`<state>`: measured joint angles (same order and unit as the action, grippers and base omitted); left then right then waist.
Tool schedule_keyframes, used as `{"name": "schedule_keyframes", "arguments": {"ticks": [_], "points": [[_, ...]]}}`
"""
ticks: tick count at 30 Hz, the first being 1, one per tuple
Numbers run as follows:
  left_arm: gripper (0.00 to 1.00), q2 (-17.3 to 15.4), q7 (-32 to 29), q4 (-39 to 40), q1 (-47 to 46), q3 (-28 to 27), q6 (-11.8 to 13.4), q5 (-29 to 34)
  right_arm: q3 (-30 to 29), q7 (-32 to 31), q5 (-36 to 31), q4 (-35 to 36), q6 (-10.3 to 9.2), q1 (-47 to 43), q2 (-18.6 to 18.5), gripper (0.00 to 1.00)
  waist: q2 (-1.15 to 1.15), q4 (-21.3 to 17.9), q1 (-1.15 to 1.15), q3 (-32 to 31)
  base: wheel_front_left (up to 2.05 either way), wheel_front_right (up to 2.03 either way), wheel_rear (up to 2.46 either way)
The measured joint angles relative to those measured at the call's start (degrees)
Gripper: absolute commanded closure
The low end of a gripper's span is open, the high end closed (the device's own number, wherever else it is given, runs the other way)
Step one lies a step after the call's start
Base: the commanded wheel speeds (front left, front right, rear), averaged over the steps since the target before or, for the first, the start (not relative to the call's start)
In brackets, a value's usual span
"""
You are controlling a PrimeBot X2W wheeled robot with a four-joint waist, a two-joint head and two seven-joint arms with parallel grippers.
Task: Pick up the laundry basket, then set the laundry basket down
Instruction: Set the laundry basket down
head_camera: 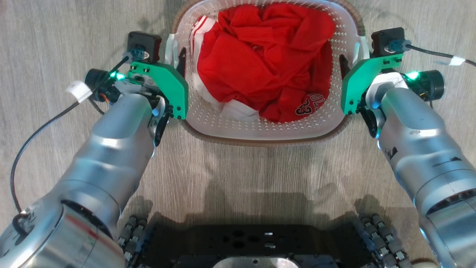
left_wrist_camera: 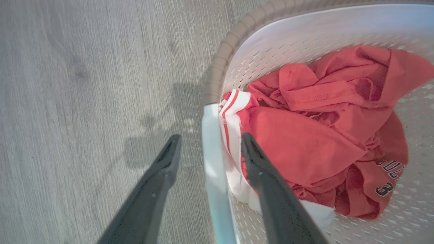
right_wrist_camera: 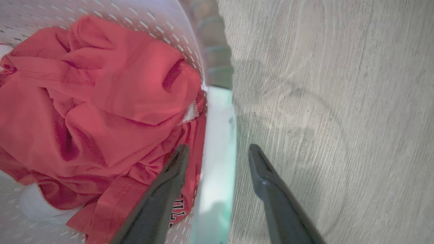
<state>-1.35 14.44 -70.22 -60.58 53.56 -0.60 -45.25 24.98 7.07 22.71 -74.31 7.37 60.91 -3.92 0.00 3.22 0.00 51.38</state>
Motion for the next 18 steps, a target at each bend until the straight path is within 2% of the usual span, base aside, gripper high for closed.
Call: {"name": "schedule_keyframes", "arguments": {"ticks": [13,18], "points": [[0.00,0.0,0.0,-0.8,0.1,0.2,0.2,-1.8,1.5,3.1,0.6,0.1,0.00,0.0,-0.1,0.00,0.00,-0.5,0.00,-2.8,0.00,0.00,0.00],[0.00,-0.3,0.0,1.5,0.4,-1.2,1.2,-1.4,2.1,5.1,1.0,0.3,0.00,0.0,-0.1,0.00,0.00,-0.9,0.00,-5.0,0.00,0.00,0.00]]}}
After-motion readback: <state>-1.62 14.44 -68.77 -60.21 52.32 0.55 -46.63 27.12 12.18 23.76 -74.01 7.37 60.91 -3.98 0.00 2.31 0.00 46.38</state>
